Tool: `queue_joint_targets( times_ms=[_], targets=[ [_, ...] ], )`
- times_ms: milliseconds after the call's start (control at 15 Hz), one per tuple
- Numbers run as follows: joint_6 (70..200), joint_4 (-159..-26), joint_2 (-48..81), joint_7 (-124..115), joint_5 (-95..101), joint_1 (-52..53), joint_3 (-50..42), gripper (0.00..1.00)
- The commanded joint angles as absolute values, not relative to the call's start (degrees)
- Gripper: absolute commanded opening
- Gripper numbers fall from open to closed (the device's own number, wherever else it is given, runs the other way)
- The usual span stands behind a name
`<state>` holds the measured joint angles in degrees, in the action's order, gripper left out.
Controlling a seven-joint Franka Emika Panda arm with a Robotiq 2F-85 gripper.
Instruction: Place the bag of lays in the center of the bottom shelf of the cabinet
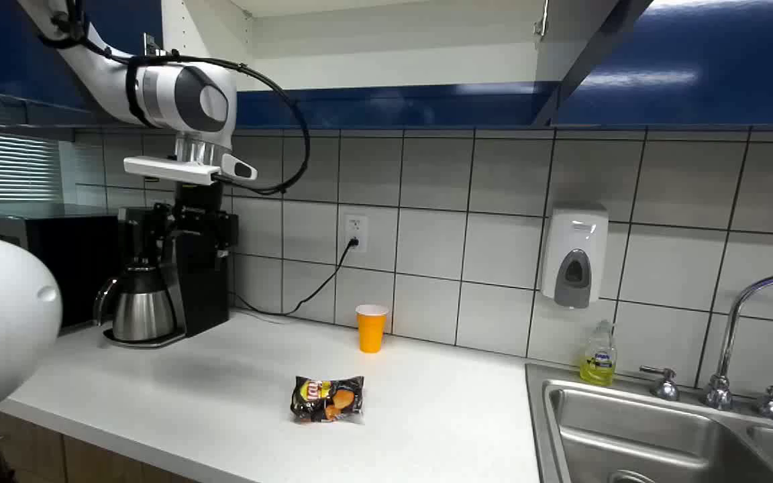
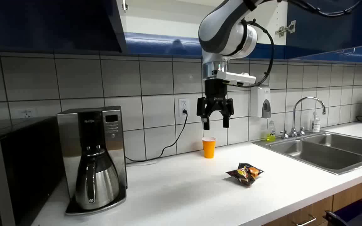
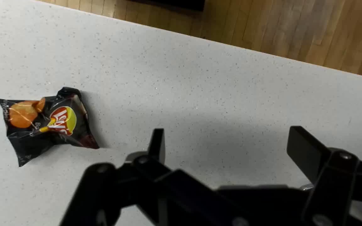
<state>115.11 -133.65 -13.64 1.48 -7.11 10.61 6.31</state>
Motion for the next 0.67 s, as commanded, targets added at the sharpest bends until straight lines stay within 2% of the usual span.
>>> queue_joint_targets(
  times_ms=[0, 600],
  targets=[
    [115.01, -133.57, -13.58, 1.59, -7.25, 9.99, 6.9, 1.0],
    [118.58, -133.89, -11.5, 0.54, -8.78, 8.29, 5.2, 1.0]
  ],
)
